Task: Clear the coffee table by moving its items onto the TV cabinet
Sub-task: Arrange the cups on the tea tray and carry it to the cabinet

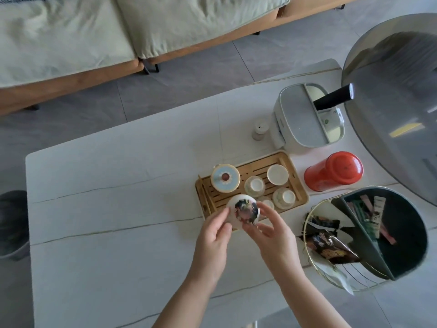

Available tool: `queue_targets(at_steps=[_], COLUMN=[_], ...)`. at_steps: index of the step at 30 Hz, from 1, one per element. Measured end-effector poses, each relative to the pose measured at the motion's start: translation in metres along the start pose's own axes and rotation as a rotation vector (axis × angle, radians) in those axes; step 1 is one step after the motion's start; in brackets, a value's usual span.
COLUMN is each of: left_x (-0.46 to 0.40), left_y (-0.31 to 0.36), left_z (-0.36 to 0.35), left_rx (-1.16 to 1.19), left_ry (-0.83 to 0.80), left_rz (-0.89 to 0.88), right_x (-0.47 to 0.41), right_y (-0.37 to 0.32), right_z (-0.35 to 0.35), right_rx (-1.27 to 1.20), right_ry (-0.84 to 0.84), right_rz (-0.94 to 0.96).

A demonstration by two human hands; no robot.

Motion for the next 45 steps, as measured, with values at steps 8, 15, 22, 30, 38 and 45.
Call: queue_targets(at_steps=[8, 15, 22, 30, 38, 45], left_x=[-0.028, -0.044, -0.048, -0.053, -0.083, -0.096], left_y=[-0.058, -0.073, -0.085, -0.085, -0.067, -0.081], left_z=[-0.017, -0.022, -0.024, -0.009, 0.014, -0.008], left_rx=[0.057, 0.025, 0.031, 0.010, -0.096, -0.046], left_ry=[-0.069, -0.068, -0.079, -0.006, 0.193, 0.145], left_rz=[0.193, 0.202, 0.243, 0.256, 0.145, 0.229], right_x=[-0.029, -0.046, -0.049, -0.054, -0.132, -0.185], right_y=[0.043, 0.055, 0.059, 0.046, 0.022, 0.055], right_z=[-0.035, -0.054, -0.061, -0.030, 0.048, 0.030], right_rx=[0.087, 0.130, 0.132, 0.164, 0.261, 0.404], right_ry=[-0.028, -0.040, -0.064, -0.102, 0.188, 0.043], right_rz=[-0.038, -0.030, -0.032, 0.034, 0.085, -0.123])
Point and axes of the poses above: each hand's wrist, its own x-axis away from the middle knuckle, its own z-axis out of the back of the hand, y = z × x, the point moved 10 cm from there along -x, towards the middle knuckle, and after that the axes turned 11 degrees about y, right-handed, at the moved point
